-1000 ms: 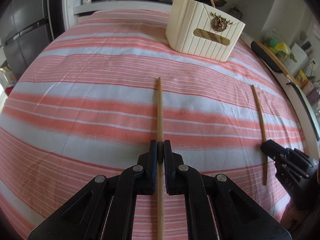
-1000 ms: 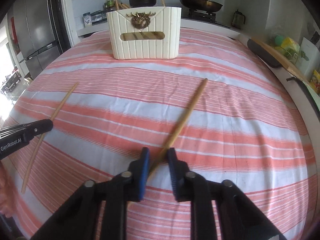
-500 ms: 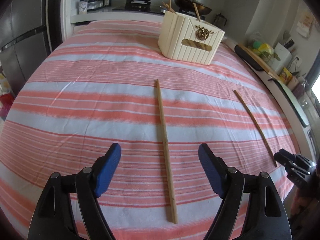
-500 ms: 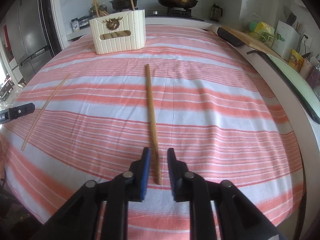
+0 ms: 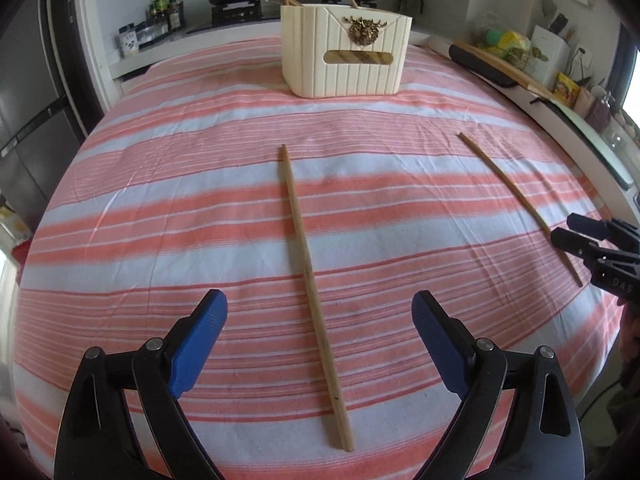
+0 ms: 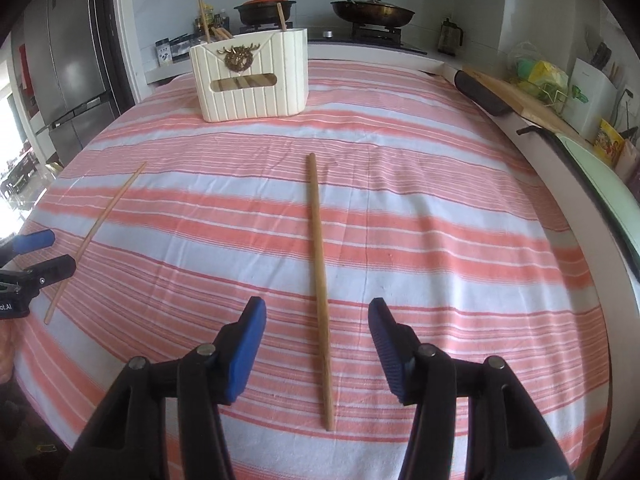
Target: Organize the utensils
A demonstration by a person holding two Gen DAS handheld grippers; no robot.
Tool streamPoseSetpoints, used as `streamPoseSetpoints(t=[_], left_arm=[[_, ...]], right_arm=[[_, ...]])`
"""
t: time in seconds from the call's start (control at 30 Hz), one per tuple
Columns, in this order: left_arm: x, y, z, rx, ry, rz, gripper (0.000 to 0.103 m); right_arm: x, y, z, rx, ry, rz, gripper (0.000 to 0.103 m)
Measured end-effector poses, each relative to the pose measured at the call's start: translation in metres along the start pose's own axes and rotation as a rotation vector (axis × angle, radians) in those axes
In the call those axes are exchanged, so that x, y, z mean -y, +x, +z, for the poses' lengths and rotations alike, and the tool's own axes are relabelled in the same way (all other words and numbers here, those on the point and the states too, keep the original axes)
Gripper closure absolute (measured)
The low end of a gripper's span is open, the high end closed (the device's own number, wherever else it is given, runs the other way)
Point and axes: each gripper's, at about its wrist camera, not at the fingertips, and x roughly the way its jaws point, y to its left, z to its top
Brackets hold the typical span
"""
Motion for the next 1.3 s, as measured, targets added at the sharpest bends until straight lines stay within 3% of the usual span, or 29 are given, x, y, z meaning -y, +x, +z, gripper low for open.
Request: streamPoseSetpoints(t=[0.2, 0.43, 0.73, 1.3], left_arm=[[-0.01, 0.019, -0.003, -0.058, -0.035, 0.028, 0.009], [-0.008, 0.022, -0.006, -0.065, -0.014, 0.065, 0.001], [-0.009, 0.023, -0.003, -0.074, -0.02, 0.067, 0.0], [-0.01, 0.032, 0.007, -0.19, -0.016, 0.032, 0.0]], right_arm=[[0.005, 0.023, 0.002, -0.072, 0.003, 0.038, 0.048], [0.0, 0.027, 0.002, -0.069, -0.021, 0.016, 0.037], [0.002, 0.028, 0.003, -0.075, -0.042, 0.022, 0.035], [0.002, 0.034, 0.011, -0.146, -0.049, 0.032, 0.035]])
